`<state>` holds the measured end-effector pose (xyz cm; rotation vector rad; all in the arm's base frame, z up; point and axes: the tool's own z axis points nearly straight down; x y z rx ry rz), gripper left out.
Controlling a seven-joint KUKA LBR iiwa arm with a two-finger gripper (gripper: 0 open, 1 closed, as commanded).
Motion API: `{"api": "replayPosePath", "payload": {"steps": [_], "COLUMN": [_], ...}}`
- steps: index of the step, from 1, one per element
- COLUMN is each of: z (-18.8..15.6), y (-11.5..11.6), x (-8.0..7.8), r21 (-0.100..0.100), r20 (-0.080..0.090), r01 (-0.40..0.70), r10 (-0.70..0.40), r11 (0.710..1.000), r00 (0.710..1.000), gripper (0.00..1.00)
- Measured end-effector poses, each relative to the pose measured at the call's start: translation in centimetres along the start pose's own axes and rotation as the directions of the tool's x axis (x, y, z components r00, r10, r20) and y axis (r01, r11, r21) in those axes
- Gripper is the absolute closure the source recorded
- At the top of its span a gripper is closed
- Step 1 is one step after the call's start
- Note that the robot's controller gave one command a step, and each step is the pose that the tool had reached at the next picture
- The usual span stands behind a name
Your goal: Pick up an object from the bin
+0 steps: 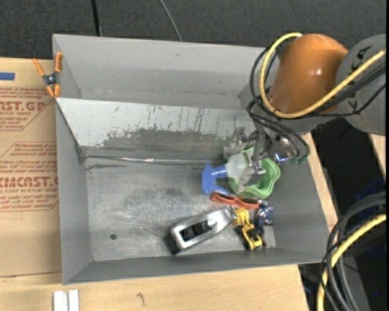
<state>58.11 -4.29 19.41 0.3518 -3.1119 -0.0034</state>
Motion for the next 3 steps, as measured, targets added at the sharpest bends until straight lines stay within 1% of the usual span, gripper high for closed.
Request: {"api": "replayPosePath", "payload": {"steps": [1, 2, 3], "z": [3.7, 5.5, 11.6], "y": [0.9, 0.7, -0.3], "x": [0.0, -0.1, -0.4], "r21": [0.003, 0.012, 0.014], "r20": [0.016, 0.02, -0.003], "r01": [0.019, 0.023, 0.4], "r10": [-0.019, -0.023, -0.4], "r11": [1.0, 1.0, 0.917], "r00": [1.0, 1.0, 0.917], "gripper": [0.0, 0.0, 1.0]}}
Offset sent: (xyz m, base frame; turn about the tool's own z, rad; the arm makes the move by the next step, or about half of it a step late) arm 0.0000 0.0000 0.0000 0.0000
